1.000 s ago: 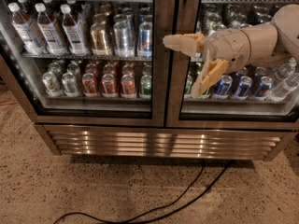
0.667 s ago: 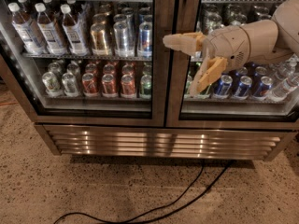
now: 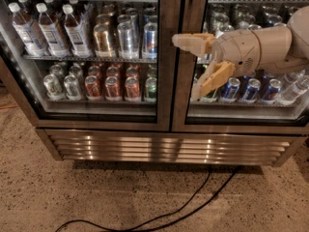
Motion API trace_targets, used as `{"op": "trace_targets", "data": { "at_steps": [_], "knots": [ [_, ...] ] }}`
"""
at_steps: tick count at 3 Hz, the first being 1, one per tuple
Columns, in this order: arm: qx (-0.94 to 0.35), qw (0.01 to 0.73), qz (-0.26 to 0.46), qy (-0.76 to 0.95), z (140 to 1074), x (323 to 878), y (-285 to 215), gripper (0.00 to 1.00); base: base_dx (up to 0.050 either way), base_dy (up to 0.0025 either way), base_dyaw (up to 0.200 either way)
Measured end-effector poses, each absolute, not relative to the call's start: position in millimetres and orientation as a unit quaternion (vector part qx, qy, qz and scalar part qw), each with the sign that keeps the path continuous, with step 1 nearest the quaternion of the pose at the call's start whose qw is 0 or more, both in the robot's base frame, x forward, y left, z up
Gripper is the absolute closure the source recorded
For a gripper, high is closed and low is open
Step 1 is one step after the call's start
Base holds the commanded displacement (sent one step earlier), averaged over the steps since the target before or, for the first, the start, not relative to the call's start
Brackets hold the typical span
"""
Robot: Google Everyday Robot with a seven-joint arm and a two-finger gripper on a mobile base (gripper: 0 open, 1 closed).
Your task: Open left fridge door
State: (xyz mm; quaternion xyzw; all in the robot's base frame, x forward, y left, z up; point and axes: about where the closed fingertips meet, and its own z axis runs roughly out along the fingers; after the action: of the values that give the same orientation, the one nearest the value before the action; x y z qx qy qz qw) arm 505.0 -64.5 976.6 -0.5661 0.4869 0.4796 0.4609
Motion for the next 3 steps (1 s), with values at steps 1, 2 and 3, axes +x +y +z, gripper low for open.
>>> {"op": "trace_targets", "data": {
  "at_steps": [1,2,3],
  "knots": [
    [-0.526,0.521,0.451,0.498,983,507,-68,0.00,0.000,0.00000,0.000],
    [-0.518,0.528,0.444,0.505,982,513,-69,0.00,0.000,0.00000,0.000],
    [-0.512,0.529,0.443,0.512,998,519,-66,0.00,0.000,0.00000,0.000]
  ]
}}
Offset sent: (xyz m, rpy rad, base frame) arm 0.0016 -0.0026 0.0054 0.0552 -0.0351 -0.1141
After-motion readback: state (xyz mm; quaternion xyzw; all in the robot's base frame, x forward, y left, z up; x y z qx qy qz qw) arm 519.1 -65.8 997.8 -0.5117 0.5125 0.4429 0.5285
